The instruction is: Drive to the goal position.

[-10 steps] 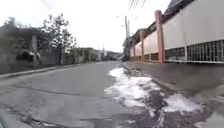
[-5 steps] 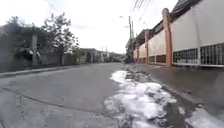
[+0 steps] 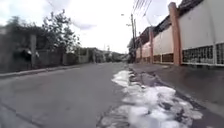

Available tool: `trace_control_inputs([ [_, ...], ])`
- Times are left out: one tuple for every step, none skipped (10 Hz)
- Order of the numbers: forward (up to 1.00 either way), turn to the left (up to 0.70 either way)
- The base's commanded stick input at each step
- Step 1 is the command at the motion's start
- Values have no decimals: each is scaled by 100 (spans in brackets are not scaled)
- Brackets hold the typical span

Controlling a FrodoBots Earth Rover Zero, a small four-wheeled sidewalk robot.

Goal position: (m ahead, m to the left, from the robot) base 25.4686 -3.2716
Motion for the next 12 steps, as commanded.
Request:
trace_control_inputs([
  [100,0],
  [100,0],
  [100,0],
  [100,0],
  [100,0],
  [100,0],
  [100,0],
  [100,0],
  [100,0],
  [100,0],
  [100,0],
  [100,0],
])
